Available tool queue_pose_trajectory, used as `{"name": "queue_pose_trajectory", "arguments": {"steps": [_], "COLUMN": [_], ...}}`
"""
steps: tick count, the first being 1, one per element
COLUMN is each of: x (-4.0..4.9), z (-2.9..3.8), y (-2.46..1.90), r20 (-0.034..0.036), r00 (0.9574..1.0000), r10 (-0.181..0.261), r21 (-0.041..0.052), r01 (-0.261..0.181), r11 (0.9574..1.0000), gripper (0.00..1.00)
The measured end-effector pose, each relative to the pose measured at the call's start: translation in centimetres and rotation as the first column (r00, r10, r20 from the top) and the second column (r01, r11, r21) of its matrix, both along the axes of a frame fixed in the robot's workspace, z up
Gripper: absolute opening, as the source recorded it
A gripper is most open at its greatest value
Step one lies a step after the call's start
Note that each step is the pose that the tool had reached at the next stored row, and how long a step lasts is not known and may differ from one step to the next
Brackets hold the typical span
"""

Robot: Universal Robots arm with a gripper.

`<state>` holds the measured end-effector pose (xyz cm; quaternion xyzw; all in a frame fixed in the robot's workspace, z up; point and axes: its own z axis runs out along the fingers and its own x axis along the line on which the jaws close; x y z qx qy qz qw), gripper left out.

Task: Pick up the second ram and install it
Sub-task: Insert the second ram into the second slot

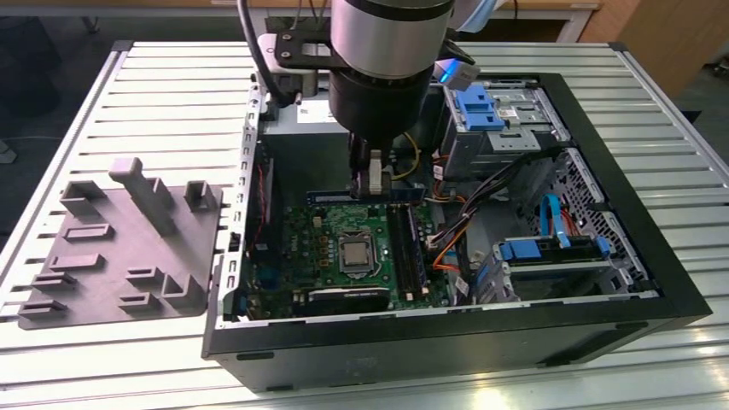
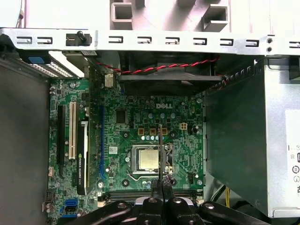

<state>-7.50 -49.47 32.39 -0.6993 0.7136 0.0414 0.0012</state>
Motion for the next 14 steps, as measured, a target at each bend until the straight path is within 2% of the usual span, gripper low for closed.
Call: {"name": "queue_pose_trajectory", "arguments": {"steps": [10, 14], "x": [0.01, 0.02], "z": [0.00, -0.04], "y": [0.00, 0.00], "r20": [-0.0001, 0.0000], "r00": [1.0000, 0.9993], "r10": [-0.002, -0.038], "r21": [0.0000, 0.0000], "r01": [0.002, 0.038], "r11": [1.0000, 0.9993], "gripper": [0.12, 0.12]}}
